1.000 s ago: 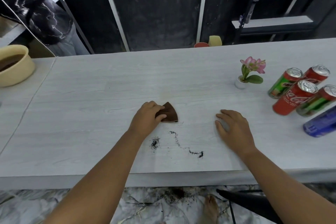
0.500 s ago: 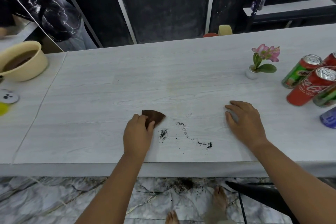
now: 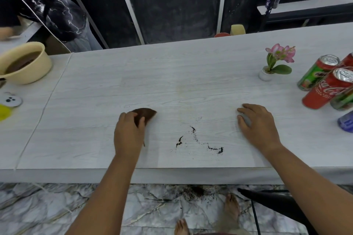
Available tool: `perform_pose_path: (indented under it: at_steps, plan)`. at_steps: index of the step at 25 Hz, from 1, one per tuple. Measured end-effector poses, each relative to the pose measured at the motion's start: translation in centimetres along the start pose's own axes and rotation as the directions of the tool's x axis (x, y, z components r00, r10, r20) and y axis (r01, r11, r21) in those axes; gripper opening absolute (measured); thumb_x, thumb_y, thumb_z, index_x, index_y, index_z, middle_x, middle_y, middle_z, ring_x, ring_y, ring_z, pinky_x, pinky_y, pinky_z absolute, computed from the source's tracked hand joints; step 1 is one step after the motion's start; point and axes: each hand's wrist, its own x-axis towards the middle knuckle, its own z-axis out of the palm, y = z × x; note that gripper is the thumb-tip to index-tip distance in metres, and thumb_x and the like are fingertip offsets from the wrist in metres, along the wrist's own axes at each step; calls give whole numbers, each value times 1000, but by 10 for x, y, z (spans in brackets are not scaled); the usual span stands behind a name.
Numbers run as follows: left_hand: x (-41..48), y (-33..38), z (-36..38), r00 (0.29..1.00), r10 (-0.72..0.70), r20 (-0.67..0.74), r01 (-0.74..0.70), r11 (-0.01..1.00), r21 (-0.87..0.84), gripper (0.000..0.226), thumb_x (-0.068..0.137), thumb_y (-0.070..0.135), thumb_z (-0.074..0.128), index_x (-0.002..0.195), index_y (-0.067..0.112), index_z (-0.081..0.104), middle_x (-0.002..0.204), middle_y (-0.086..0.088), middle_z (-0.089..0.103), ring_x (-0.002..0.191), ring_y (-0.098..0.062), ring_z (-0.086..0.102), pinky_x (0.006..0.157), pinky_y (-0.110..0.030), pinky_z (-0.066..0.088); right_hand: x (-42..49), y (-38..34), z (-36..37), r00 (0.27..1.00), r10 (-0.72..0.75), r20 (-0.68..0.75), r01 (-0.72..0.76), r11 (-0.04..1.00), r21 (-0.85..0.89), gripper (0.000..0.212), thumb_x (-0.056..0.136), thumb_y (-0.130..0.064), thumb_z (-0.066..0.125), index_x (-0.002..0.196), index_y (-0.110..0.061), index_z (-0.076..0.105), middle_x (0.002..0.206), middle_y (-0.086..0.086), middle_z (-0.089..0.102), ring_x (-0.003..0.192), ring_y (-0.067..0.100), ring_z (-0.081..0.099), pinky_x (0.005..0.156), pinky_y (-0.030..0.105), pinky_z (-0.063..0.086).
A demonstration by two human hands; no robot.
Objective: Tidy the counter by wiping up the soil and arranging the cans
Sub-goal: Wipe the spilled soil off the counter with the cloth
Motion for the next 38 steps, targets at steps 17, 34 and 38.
perform_pose_path:
  at_steps: [17, 34, 38]
  plan:
    - [18, 87, 27, 975, 223, 10, -219, 963, -159, 23, 101, 28, 72, 114, 9, 69, 110, -6, 63, 92, -26, 65, 76, -41, 56, 0, -3, -2, 1000, 20, 19, -20, 1000, -6, 27, 94, -16, 80, 121, -13, 82, 133, 10, 74, 125, 34, 65, 103, 49, 49]
    - [-15, 99, 53, 598, 688, 412, -586, 725, -362, 24, 101, 34, 73, 122, 24, 74, 112, 9, 66, 107, -13, 59, 90, -32, 51, 1, -2, -1, 999, 33, 31, -33, 999, -8, 27, 95, -19, 77, 122, -17, 81, 135, 6, 73, 128, 30, 63, 104, 48, 47]
    - [43, 115, 46, 774, 588, 235, -512, 799, -315, 19, 98, 24, 76, 116, 18, 76, 110, 1, 68, 105, -22, 63, 89, -34, 50, 1, -1, -1, 998, 46, 38, -46, 999, -6, 27, 95, -19, 77, 121, -18, 81, 136, 4, 72, 129, 29, 63, 105, 48, 47]
